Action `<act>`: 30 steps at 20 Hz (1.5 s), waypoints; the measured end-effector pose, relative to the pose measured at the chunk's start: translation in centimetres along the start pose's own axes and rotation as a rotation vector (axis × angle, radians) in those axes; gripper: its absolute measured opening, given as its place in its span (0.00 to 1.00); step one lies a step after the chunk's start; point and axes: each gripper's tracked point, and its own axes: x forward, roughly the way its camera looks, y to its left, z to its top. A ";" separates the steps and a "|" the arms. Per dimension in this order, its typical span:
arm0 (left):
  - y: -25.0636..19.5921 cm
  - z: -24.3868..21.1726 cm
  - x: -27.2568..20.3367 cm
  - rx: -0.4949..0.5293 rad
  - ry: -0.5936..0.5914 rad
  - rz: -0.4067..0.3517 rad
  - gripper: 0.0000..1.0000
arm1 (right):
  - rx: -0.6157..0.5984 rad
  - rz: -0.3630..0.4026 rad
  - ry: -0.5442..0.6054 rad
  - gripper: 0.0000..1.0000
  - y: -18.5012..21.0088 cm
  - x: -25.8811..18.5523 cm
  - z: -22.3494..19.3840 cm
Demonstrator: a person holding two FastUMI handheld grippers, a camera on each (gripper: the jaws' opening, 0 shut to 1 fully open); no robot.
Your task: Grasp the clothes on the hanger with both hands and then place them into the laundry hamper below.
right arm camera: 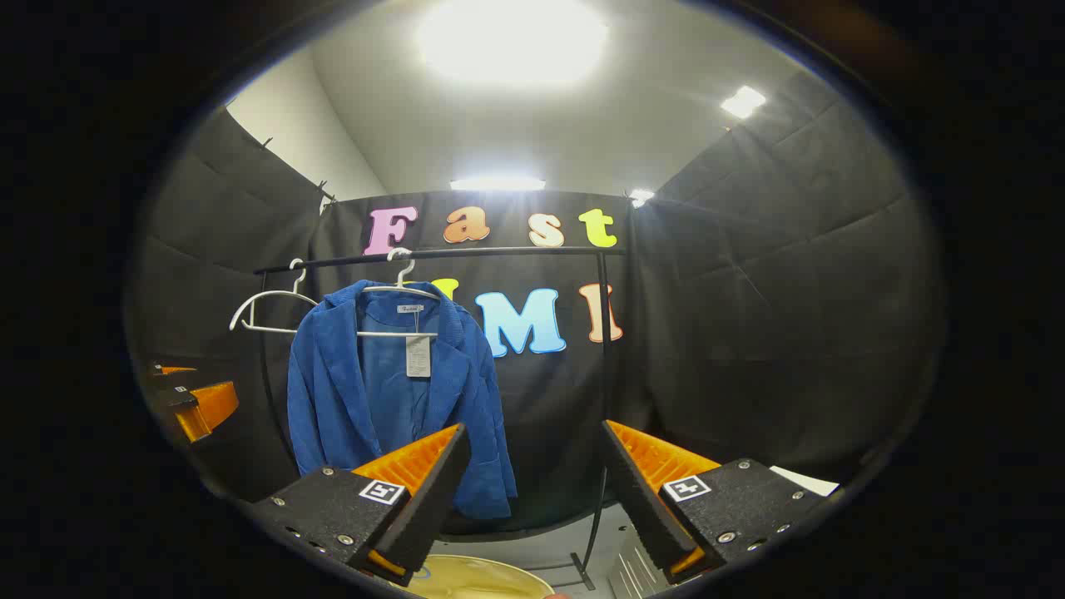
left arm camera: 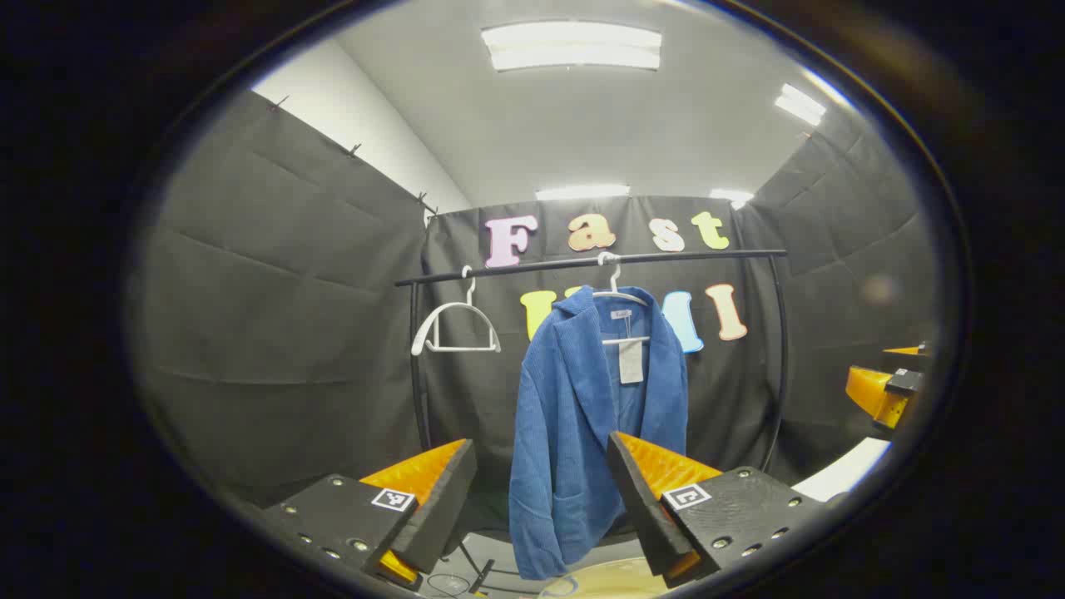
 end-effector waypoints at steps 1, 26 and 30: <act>-0.1 0.1 0.0 -0.001 -0.002 -0.003 0.92 | -0.001 0.001 0.001 0.96 0.0 -0.1 0.0; -0.4 2.5 1.4 -0.001 -0.039 -0.007 0.97 | -0.009 0.034 -0.025 0.96 1.1 1.7 2.1; -1.3 4.6 3.6 -0.027 -0.073 -0.004 0.97 | 0.006 0.071 -0.065 0.96 1.6 5.0 4.2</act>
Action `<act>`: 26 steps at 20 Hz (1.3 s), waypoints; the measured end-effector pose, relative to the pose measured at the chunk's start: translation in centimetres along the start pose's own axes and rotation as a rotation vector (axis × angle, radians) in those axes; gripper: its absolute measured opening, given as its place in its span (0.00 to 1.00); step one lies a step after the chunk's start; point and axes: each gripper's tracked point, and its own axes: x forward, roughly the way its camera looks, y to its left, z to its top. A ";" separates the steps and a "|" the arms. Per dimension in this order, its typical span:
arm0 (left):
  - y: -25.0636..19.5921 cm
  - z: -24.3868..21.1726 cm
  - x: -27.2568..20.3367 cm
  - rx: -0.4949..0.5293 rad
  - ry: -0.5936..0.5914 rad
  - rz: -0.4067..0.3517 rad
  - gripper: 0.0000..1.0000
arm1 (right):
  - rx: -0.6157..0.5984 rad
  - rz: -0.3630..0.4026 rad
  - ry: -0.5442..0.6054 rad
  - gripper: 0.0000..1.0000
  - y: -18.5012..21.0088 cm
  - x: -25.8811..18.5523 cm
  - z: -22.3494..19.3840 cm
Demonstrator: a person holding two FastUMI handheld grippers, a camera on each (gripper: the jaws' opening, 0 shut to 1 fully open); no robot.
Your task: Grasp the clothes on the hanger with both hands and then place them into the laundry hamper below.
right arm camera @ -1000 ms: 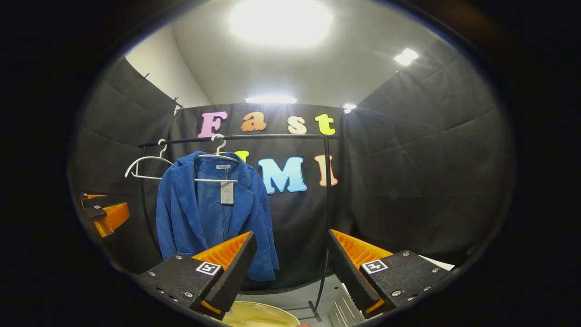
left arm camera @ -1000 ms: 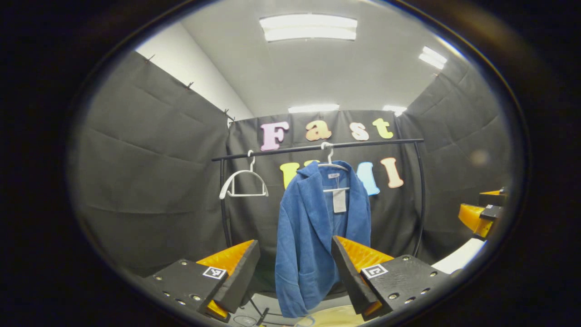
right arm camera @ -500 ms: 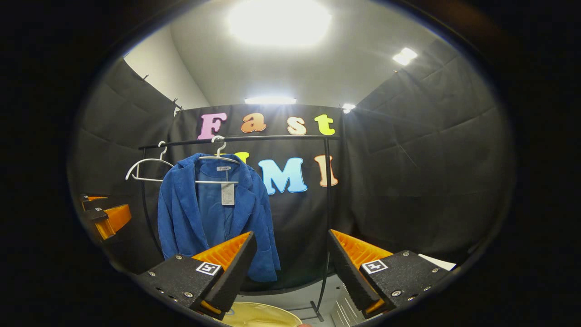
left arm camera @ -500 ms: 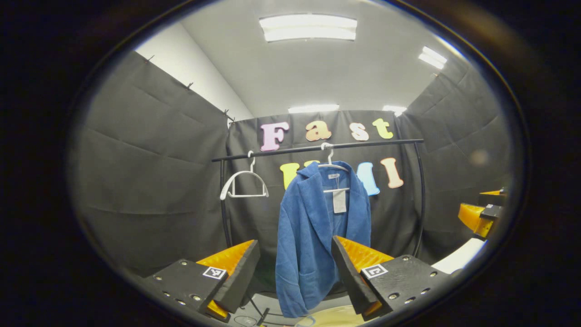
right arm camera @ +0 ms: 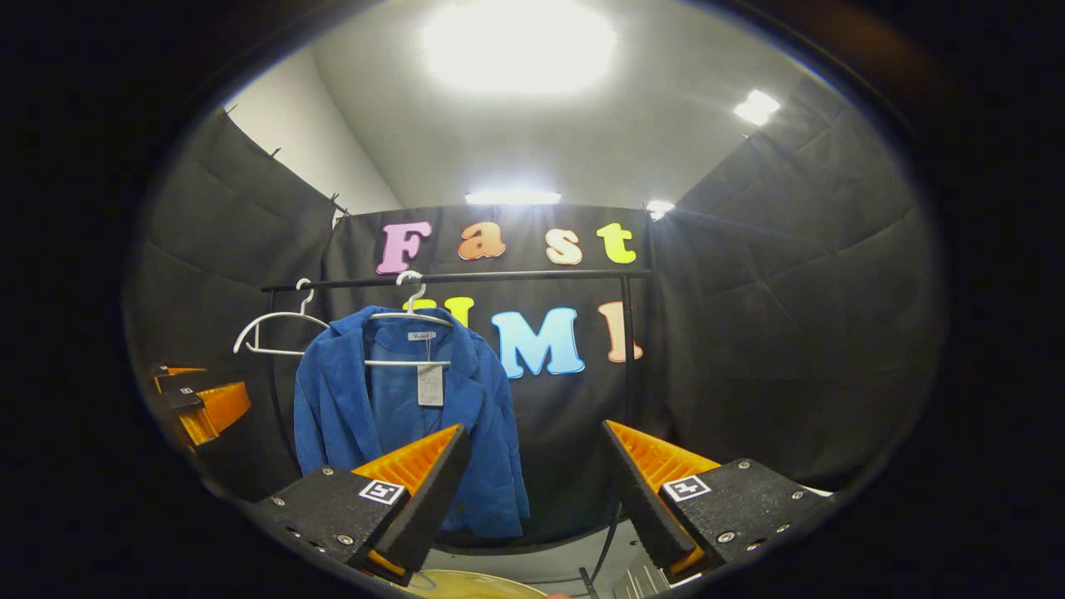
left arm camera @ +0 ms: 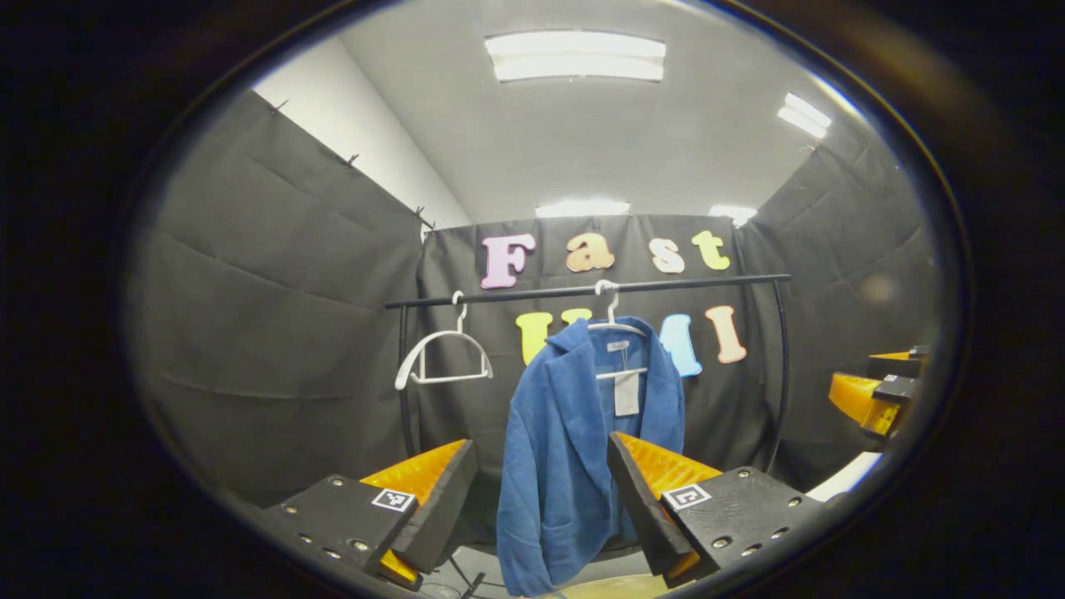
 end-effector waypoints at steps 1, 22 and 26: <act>-0.3 0.2 0.6 -0.002 0.001 0.000 0.97 | 0.005 0.003 -0.002 0.96 -0.1 1.0 0.2; -4.7 1.3 12.4 0.047 0.012 0.084 0.92 | 0.127 0.204 0.019 0.95 4.1 18.0 0.7; -6.2 0.5 14.5 0.049 0.020 0.083 0.97 | 0.143 0.238 0.046 0.95 5.3 20.6 -0.8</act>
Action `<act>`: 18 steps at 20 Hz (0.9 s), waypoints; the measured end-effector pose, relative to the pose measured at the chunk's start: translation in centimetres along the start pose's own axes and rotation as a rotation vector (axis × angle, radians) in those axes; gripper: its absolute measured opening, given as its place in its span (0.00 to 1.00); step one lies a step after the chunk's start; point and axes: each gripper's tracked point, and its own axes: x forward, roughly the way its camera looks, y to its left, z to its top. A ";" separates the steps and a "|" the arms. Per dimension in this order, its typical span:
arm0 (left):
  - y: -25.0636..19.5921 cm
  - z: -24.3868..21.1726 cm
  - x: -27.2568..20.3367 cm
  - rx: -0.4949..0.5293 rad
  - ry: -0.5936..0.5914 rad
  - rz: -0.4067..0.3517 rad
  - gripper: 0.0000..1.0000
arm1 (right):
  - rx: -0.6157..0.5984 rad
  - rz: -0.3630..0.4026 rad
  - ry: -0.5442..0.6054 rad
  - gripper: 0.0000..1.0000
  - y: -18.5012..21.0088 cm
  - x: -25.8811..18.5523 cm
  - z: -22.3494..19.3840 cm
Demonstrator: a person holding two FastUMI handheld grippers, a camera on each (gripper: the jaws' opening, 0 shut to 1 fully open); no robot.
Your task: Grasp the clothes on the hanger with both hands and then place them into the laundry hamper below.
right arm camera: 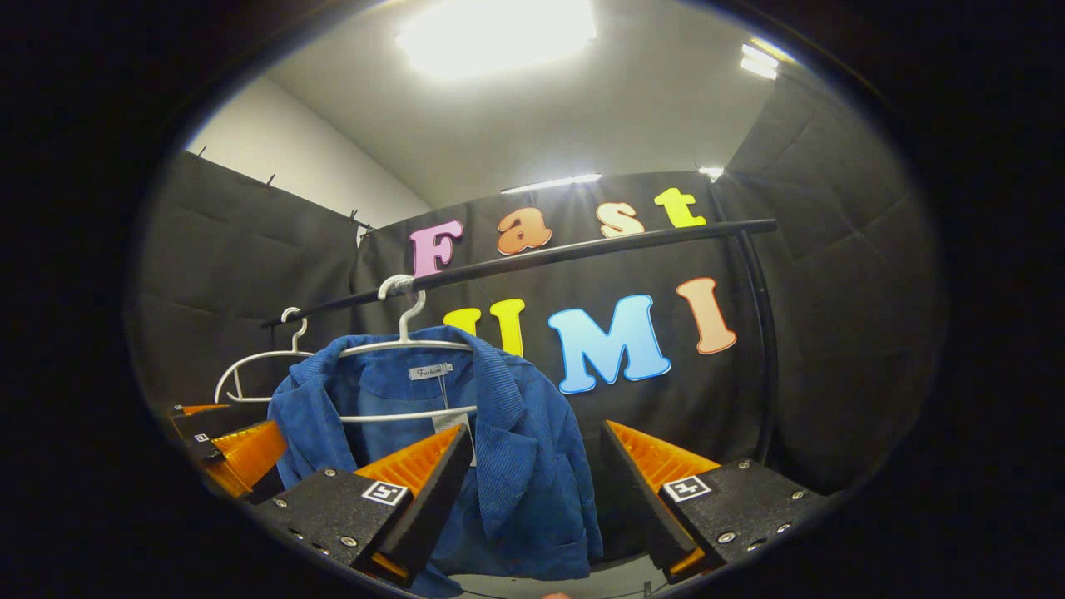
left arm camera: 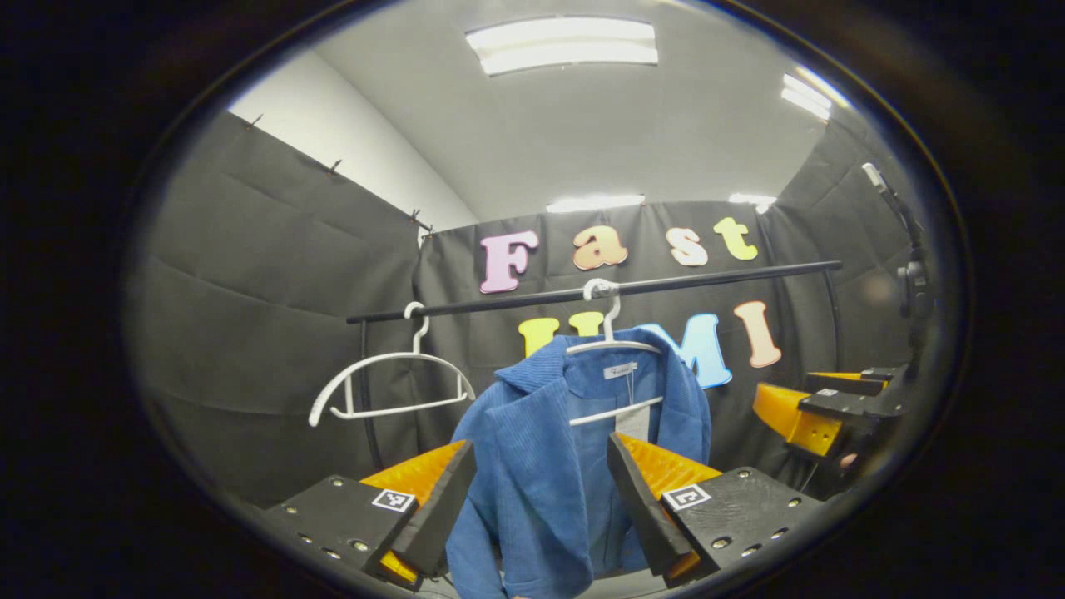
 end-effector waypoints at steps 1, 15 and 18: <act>-0.4 -0.3 0.6 0.002 0.007 0.002 0.97 | 0.005 0.008 0.007 0.95 0.2 0.6 -0.4; 0.3 -7.0 6.6 0.046 0.110 0.192 0.92 | 0.055 0.119 0.116 0.95 2.9 10.0 -7.6; 0.3 -7.6 6.8 0.076 0.095 0.216 0.92 | 0.059 0.125 0.155 0.95 3.4 11.5 -9.7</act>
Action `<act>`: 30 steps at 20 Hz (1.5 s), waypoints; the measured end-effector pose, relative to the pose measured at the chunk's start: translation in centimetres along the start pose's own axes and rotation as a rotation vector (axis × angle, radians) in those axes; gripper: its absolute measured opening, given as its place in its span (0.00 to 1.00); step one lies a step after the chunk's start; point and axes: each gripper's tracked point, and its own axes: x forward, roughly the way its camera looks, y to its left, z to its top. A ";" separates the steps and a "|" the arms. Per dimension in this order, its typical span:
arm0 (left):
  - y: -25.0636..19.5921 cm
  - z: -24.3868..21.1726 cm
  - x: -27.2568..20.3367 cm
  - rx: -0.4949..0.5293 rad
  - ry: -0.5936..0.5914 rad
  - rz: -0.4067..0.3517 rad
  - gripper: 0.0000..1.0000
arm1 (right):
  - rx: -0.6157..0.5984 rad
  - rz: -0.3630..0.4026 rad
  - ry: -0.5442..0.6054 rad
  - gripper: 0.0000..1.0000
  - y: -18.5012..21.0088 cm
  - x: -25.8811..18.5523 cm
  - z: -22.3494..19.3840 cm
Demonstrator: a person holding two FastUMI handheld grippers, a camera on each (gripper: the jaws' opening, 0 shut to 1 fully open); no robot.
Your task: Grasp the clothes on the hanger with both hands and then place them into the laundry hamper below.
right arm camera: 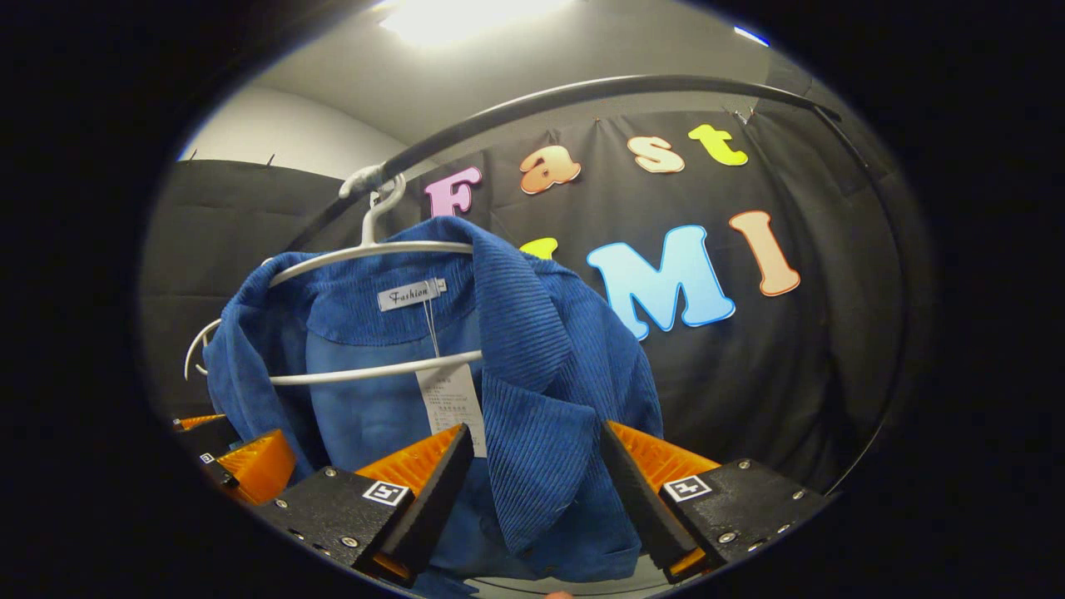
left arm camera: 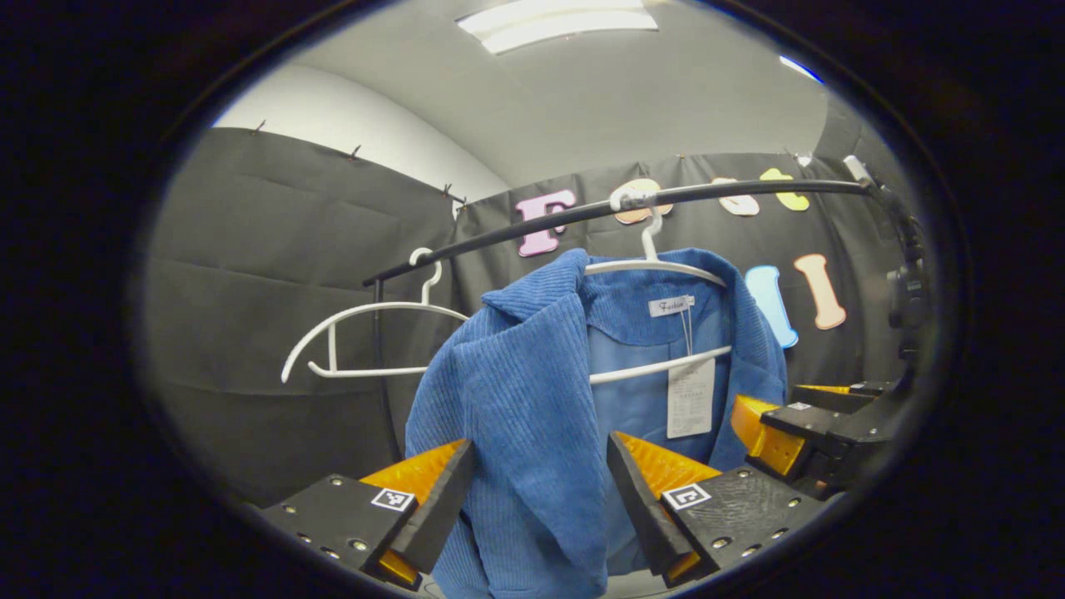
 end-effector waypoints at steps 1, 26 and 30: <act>-0.1 -0.1 0.2 0.014 -0.003 0.005 0.92 | 0.006 0.000 0.008 0.95 0.1 0.6 -0.4; 0.4 0.9 -1.1 0.033 -0.018 -0.015 0.00 | -0.006 -0.085 -0.113 0.04 -1.7 0.2 2.9; 1.5 2.6 -1.8 -0.028 -0.008 -0.075 0.00 | -0.032 -0.153 -0.209 0.04 -2.9 -1.4 7.2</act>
